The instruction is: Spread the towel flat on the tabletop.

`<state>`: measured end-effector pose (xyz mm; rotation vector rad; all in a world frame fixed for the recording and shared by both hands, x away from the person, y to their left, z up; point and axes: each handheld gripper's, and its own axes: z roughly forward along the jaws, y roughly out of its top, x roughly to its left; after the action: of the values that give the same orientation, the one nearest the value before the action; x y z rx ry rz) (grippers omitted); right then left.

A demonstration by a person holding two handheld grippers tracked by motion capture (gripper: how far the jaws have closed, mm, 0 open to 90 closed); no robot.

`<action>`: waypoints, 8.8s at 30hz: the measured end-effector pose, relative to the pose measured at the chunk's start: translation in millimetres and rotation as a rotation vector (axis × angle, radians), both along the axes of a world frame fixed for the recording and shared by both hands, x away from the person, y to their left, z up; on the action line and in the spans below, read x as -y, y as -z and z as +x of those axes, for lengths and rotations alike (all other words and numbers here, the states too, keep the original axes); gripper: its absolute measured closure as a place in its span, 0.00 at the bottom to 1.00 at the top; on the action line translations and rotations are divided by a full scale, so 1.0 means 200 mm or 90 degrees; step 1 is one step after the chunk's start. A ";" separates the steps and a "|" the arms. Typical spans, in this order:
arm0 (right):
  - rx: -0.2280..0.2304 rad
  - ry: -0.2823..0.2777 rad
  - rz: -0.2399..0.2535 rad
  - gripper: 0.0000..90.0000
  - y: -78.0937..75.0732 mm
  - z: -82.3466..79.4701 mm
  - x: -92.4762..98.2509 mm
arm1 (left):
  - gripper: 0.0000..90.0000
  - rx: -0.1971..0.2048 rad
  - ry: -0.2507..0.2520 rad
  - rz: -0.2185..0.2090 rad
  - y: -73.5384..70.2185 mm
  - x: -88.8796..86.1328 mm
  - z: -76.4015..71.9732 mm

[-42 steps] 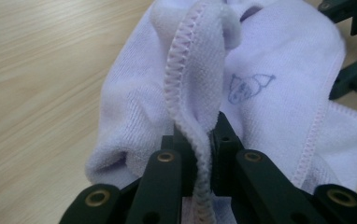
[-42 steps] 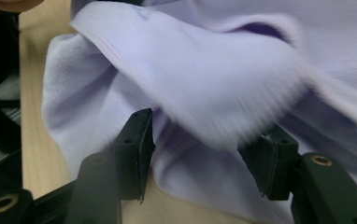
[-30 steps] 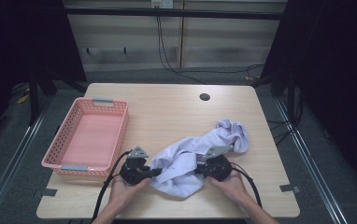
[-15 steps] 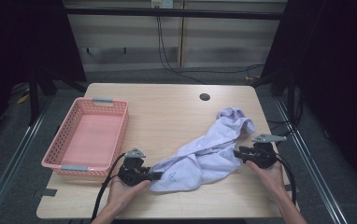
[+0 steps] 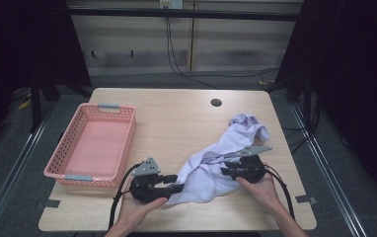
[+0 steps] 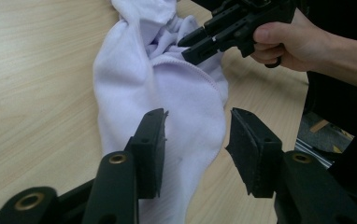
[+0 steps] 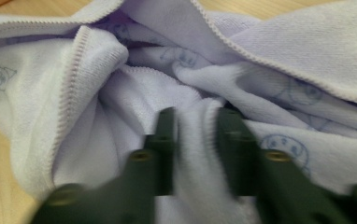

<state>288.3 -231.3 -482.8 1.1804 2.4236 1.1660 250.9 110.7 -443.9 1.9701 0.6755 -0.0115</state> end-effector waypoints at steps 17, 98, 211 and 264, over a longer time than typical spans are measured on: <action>0.051 0.029 0.060 0.96 -0.14 -0.38 0.35 | 1.00 -0.052 0.029 0.149 0.22 0.02 0.11; 0.157 0.087 0.178 0.99 -0.46 -0.24 0.50 | 1.00 0.040 0.052 -0.088 -0.21 -0.08 0.13; 0.112 -0.042 0.113 0.98 -0.37 -0.03 -0.03 | 0.44 0.021 0.062 -0.010 0.04 0.26 0.22; 0.160 0.065 0.187 0.98 -0.49 0.01 0.20 | 0.97 0.043 -0.070 -0.094 -0.12 -0.19 0.23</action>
<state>289.9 -270.7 -385.6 1.1384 2.0352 1.5709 296.2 149.2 -420.7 1.7821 0.7167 0.0696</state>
